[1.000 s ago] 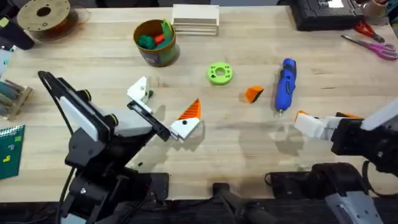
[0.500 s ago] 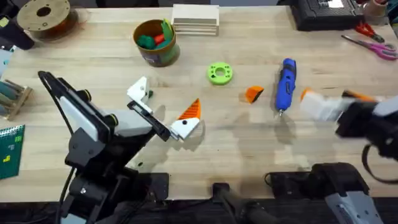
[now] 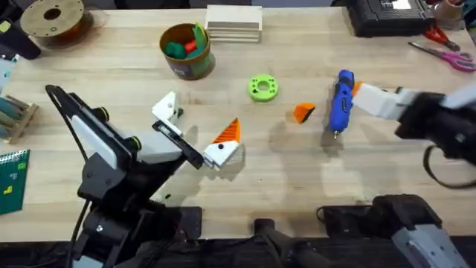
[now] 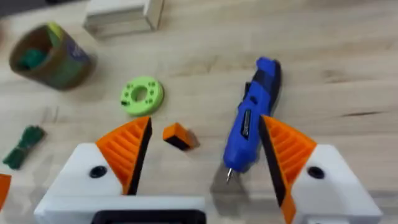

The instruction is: Pick up the gripper from the table and insert it into the empty holder that is missing its gripper. Then pick up a screw, insert it into the mounting hole, and use the screwdriver to tighten it. Finally, clean up the table by picking up the vegetable and placing it into the bucket.

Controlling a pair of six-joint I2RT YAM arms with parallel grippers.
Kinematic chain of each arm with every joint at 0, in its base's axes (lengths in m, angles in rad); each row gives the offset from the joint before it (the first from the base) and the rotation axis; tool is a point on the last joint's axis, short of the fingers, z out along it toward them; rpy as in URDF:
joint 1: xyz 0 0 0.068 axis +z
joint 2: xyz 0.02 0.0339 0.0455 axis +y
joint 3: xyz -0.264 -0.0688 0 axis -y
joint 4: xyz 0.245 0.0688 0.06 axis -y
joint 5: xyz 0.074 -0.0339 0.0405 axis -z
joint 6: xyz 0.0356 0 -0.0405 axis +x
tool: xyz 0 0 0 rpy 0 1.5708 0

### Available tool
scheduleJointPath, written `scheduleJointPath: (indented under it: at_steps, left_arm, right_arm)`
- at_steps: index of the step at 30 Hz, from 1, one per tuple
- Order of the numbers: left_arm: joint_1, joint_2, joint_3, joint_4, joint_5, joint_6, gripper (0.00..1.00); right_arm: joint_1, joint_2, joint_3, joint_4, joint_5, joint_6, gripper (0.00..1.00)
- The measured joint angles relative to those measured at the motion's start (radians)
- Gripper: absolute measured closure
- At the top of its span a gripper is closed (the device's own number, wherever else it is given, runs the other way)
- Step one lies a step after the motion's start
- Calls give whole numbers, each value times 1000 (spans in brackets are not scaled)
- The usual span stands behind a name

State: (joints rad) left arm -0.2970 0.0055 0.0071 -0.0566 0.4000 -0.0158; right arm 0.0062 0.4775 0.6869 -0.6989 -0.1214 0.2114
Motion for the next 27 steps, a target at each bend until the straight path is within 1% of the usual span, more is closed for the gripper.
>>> scheduleJointPath:
  at_steps: [3, 6, 9, 12, 15, 18, 23, 27]
  left_arm:
    - [0, 0, 0, 1, 3, 0, 14]
    - [0, 0, 0, 1, 34, 0, 14]
    - [0, 0, 0, 2, 92, 0, 14]
    - [0, 0, 0, 1, 169, 0, 14]
    - [0, 0, 0, 1, 243, 0, 14]
    - [0, 0, 0, 0, 291, 0, 14]
    - [0, 0, 0, -2, 326, 0, 14]
    - [0, 0, 0, -3, 338, 0, 14]
  right_arm:
    - [19, 165, 47, -10, -16, -29, 10]
    - [63, 331, 135, -42, -26, -73, 10]
    - [123, 472, 241, -112, -19, -130, 10]
    - [189, 585, 328, -180, 7, -187, 10]
    - [237, 669, 364, -188, 20, -221, 10]
    - [248, 727, 365, -195, 18, -237, 10]
    - [252, 820, 365, -232, -3, -241, 10]
    - [273, 863, 365, -255, 20, -218, 10]
